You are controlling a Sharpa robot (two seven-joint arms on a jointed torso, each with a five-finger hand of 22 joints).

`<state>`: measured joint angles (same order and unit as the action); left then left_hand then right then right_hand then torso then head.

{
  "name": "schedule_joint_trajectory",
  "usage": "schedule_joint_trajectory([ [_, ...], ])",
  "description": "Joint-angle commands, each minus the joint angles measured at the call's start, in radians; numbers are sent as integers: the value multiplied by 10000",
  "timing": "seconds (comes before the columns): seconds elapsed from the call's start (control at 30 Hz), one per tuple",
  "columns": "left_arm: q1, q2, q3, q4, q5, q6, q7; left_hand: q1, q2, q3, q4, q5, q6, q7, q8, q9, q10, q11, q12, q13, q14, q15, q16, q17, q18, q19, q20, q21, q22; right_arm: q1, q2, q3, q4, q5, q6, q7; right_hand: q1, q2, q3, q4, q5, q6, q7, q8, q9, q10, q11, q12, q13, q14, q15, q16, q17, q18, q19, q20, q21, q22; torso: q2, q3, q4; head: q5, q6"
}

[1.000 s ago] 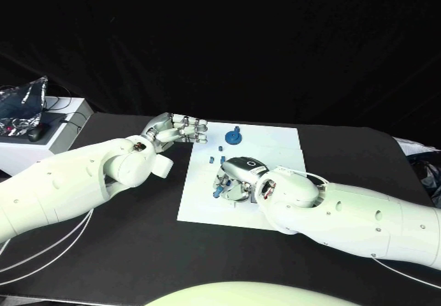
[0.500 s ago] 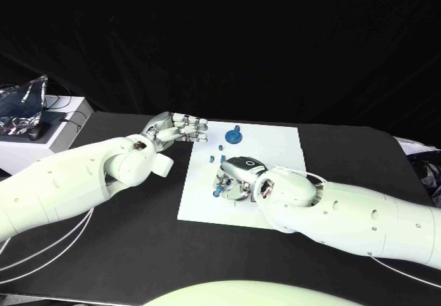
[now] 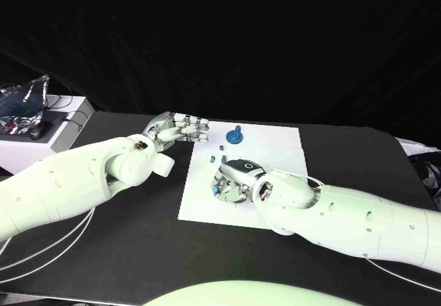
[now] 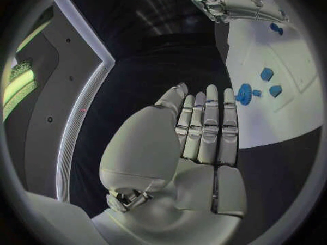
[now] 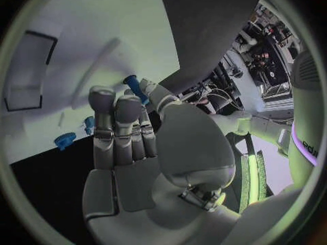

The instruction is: Assemble the parts on the task board

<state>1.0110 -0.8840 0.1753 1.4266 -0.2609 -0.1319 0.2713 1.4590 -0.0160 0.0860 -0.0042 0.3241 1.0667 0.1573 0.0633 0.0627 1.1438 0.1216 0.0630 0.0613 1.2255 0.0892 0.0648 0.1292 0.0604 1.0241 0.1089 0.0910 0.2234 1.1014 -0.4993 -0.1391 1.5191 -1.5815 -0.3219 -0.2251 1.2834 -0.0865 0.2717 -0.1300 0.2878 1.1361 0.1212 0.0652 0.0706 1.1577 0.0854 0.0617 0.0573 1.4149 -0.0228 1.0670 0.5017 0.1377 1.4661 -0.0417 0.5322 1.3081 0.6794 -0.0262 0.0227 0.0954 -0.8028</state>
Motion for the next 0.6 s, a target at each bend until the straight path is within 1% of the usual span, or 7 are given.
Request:
schedule_joint_trajectory([
  [0.03, -2, 45, 8, -7, 83, 184, 45, -49, -70, 49, 27, 13, 5, 53, 4, 5, -64, 44, -33, -13, -52, -11, -25, -8, -172, -8, -26, 48, 8, -73, -26, -36, 23, 189, 2, 487, 179, -172, -199, -107, 73, -230, 38, -36, -26, -525, 126, -16, 16, -4, 128, 5, -19, 416, 475, 138, -174, 404, -2, 2, -31, -6, 10],
  [0.2, -3, 56, 7, -16, 89, 200, 37, -67, -75, 39, 39, 18, 5, 48, 6, 6, -69, 43, -33, -13, -59, -8, -27, -10, -173, -12, -21, 51, 10, -90, -124, -37, 24, 116, -126, 475, 457, -81, -922, -179, 84, -332, 56, -33, -19, -1021, 242, -12, 15, -36, 221, 41, -67, 575, 480, 279, -387, 323, 4, 15, -17, -12, 15],
  [0.37, -5, 47, 7, -25, 90, 192, 35, -65, -75, 38, 39, 18, -1, 51, 4, 6, -69, 46, -32, -13, -69, -5, -29, -12, -175, -24, -17, 46, 7, -96, -217, -37, 36, 57, -601, 498, 768, -330, -1342, 112, 148, -811, -22, -17, -25, -1941, 434, 31, 22, -91, 351, -33, -147, 745, 433, 394, -1135, 76, 6, 25, -16, -17, 34],
  [0.43, -6, 43, 7, -27, 91, 175, 35, -65, -75, 38, 39, 18, -1, 51, 4, 6, -70, 46, -32, -13, -70, -5, -29, -12, -175, -25, -16, 46, 7, -101, -276, -37, 72, 67, -947, 550, 1041, -659, -1396, 651, 147, -1054, -134, -17, -18, -2345, 535, 45, 30, -94, 416, -140, -212, 856, 408, 455, -1748, -159, 9, 25, -17, -20, 43],
  [0.5, -9, 40, 7, -31, 92, 152, 36, -78, -79, 27, 50, 13, -15, 47, 2, 5, -110, 57, -33, -13, -122, 16, -34, -24, -175, -35, -8, 43, 3, -105, -352, -35, 134, 91, -1337, 605, 1495, -1072, -1569, 1520, 124, -1429, -218, 20, -22, -2746, 633, 55, 33, -95, 480, -150, -225, 947, 402, 514, -2176, -342, 12, 30, -18, -27, 53],
  [0.53, -11, 41, 7, -35, 93, 146, 37, -83, -85, 20, 53, 16, -20, 48, 3, 5, -153, 73, -34, -14, -162, 33, -36, -33, -176, -42, -5, 39, 1, -106, -390, -34, 168, 104, -1492, 625, 1687, -1277, -1711, 1878, 141, -1729, -349, 16, -41, -2914, 677, 43, 27, -97, 503, -141, -223, 977, 402, 532, -2304, -401, 11, 30, -17, -32, 65],
  [0.6, -21, 42, 7, -41, 95, 140, 41, -91, -89, 8, 57, 14, -19, 48, 6, 6, -189, 84, -32, -12, -214, 49, -35, -45, -175, -50, 6, 34, -4, -109, -501, -25, 260, 183, -1829, 692, 2160, -1553, -1933, 2674, 163, -1957, -466, -4, -33, -3140, 728, 54, 32, -118, 537, -121, -220, 1029, 399, 564, -2504, -504, 2, 37, -19, -49, 90],
])
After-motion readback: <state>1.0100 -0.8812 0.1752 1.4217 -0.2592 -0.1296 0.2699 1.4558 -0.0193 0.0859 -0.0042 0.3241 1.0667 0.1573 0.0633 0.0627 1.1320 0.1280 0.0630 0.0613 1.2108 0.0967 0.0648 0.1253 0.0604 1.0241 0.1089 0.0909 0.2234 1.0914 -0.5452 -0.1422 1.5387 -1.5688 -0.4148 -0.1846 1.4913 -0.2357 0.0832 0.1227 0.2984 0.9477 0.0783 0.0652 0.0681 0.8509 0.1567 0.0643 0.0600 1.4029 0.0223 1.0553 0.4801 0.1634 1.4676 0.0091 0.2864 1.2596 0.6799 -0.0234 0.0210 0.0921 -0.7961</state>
